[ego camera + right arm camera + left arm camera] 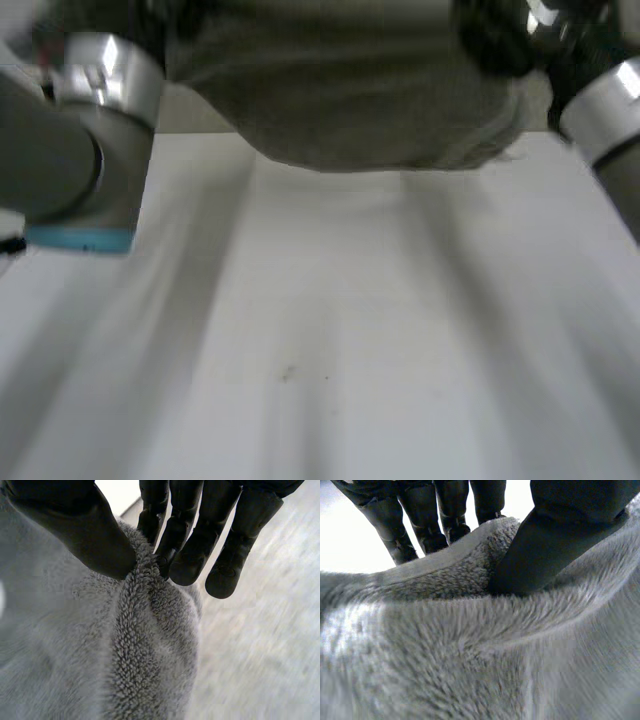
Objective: Fold the towel.
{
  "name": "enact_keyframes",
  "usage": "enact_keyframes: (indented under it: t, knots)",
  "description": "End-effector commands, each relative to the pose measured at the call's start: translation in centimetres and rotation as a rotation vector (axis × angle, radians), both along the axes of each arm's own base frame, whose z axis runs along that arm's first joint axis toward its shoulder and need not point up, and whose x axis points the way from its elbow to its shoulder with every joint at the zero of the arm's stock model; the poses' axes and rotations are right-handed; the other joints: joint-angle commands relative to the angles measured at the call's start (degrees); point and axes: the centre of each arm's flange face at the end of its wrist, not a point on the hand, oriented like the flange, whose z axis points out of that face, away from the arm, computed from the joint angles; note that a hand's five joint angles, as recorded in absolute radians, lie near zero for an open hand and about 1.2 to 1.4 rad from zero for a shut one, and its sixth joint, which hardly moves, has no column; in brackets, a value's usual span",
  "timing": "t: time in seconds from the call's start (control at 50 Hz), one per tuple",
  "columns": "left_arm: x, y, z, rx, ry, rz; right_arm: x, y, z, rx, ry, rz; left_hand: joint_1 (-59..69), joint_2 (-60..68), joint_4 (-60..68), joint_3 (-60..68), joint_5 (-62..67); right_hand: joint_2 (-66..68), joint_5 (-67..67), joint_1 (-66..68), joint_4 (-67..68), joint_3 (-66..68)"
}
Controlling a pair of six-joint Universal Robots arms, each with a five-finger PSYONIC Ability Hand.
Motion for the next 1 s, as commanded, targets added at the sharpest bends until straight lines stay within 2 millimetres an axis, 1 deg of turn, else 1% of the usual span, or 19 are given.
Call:
enact_keyframes:
  t: [0.02, 0.04, 0.08, 0.1, 0.14, 0.2, 0.26, 0.28, 0.3, 0.32, 0.36, 0.38, 0.4, 0.42, 0.54, 0.62, 0.76, 0.8, 1.0]
  knots:
    - [2.9, 1.7, -14.5, 0.391, -0.247, -0.047, -0.7, 3.2, -10.0, 0.295, 0.386, -0.037, 11.6, 10.4, 10.3, 11.3, 11.0, 5.3, 4.4, 5.0, 3.6, 3.8]
    - [2.9, 1.7, -14.6, 0.391, -0.247, -0.047, -0.7, 3.2, -10.0, 0.296, 0.387, -0.037, 11.6, 10.4, 10.3, 11.3, 11.0, 5.3, 4.4, 5.0, 3.6, 3.8]
    - [4.4, 3.5, -18.9, 0.537, -0.303, -0.039, -0.3, 6.1, -15.2, 0.446, 0.613, 0.041, 11.6, 10.4, 10.3, 11.3, 11.0, 5.3, 4.4, 5.0, 3.6, 3.8]
    - [4.4, 3.5, -18.9, 0.537, -0.303, -0.039, -0.3, 6.1, -15.2, 0.446, 0.614, 0.042, 11.6, 10.4, 10.3, 11.3, 11.0, 5.3, 4.4, 5.0, 3.6, 3.8]
    - [5.2, 5.5, -21.8, 0.640, -0.345, -0.042, -0.3, 9.1, -18.9, 0.564, 0.816, 0.133, 11.6, 10.4, 10.3, 11.3, 11.0, 5.3, 4.4, 5.0, 3.6, 3.8]
    - [5.6, 6.4, -22.6, 0.673, -0.358, -0.043, -0.6, 10.5, -20.1, 0.639, 0.890, 0.190, 11.6, 10.4, 10.3, 11.3, 11.0, 5.3, 4.4, 5.0, 3.6, 3.8]
    - [5.9, 7.5, -23.1, 0.700, -0.368, -0.050, -0.6, 10.6, -20.1, 0.646, 0.887, 0.191, 11.6, 10.4, 10.3, 11.3, 11.0, 5.3, 4.4, 5.0, 3.6, 3.8]
    - [5.8, 7.8, -23.0, 0.696, -0.370, -0.055, -0.5, 10.4, -19.8, 0.642, 0.871, 0.187, 11.6, 10.4, 10.3, 11.3, 11.0, -5.0, -5.8, -5.3, -6.7, -6.5]
    - [5.7, 8.0, -22.5, 0.681, -0.366, -0.057, -0.3, 10.3, -19.4, 0.637, 0.846, 0.184, 11.6, 10.4, 10.3, 11.3, 11.0, -23.9, -24.7, -24.2, -25.6, -25.4]
    - [5.7, 8.0, -22.5, 0.681, -0.366, -0.057, -0.3, 10.3, -19.4, 0.637, 0.846, 0.184, 11.6, 10.4, 10.3, 11.3, 11.0, -24.1, -24.9, -24.4, -25.8, -25.6]
    - [5.7, 8.4, -21.4, 0.651, -0.350, -0.061, -0.1, 9.9, -17.4, 0.605, 0.762, 0.168, 11.6, 10.4, 10.3, 11.3, 11.0, -58.8, -59.6, -59.1, -60.5, -60.3]
    - [5.7, 8.4, -21.4, 0.650, -0.349, -0.061, -0.1, 9.9, -17.4, 0.605, 0.761, 0.168, 11.6, 10.4, 10.3, 11.3, 11.0, -58.9, -59.7, -59.2, -60.6, -60.4]
    - [5.8, 8.5, -20.9, 0.636, -0.345, -0.062, 0.0, 9.6, -16.1, 0.587, 0.707, 0.156, 11.6, 10.4, 10.3, 11.3, 11.0, -64.7, -65.6, -65.0, -66.4, -66.2]
    - [5.8, 8.7, -20.5, 0.624, -0.340, -0.062, 0.2, 9.4, -15.1, 0.573, 0.651, 0.146, 11.6, 10.4, 10.3, 11.3, 11.0, -64.7, -65.6, -65.0, -66.4, -66.2]
    - [6.1, 9.5, -19.6, 0.595, -0.331, -0.060, 0.6, 7.4, -12.5, 0.563, 0.465, 0.119, 11.6, 10.4, 10.3, 11.3, 11.0, -64.7, -65.6, -65.0, -66.4, -66.2]
    - [6.3, 9.9, -19.4, 0.588, -0.330, -0.061, 0.6, 6.1, -11.8, 0.567, 0.428, 0.102, 11.6, 10.4, 10.3, 11.3, 11.0, -64.7, -65.6, -65.0, -66.4, -66.2]
    - [6.5, 10.4, -19.5, 0.589, -0.332, -0.062, 1.5, 3.5, -12.8, 0.632, 0.456, 0.103, 11.6, 10.4, 10.3, 11.3, 11.0, -57.4, -58.2, -57.7, -59.1, -58.9]
    - [6.5, 10.4, -19.6, 0.592, -0.333, -0.061, 2.0, 2.6, -13.9, 0.698, 0.496, 0.116, 11.6, 10.4, 10.3, 11.3, 11.0, -51.2, -52.0, -51.5, -52.9, -52.7]
    - [6.6, 10.5, -19.8, 0.600, -0.334, -0.061, 3.0, 1.3, -16.6, 0.731, 0.690, 0.170, 11.6, 10.4, 10.3, 11.3, 11.0, -43.4, -44.3, -43.7, -45.1, -44.9]
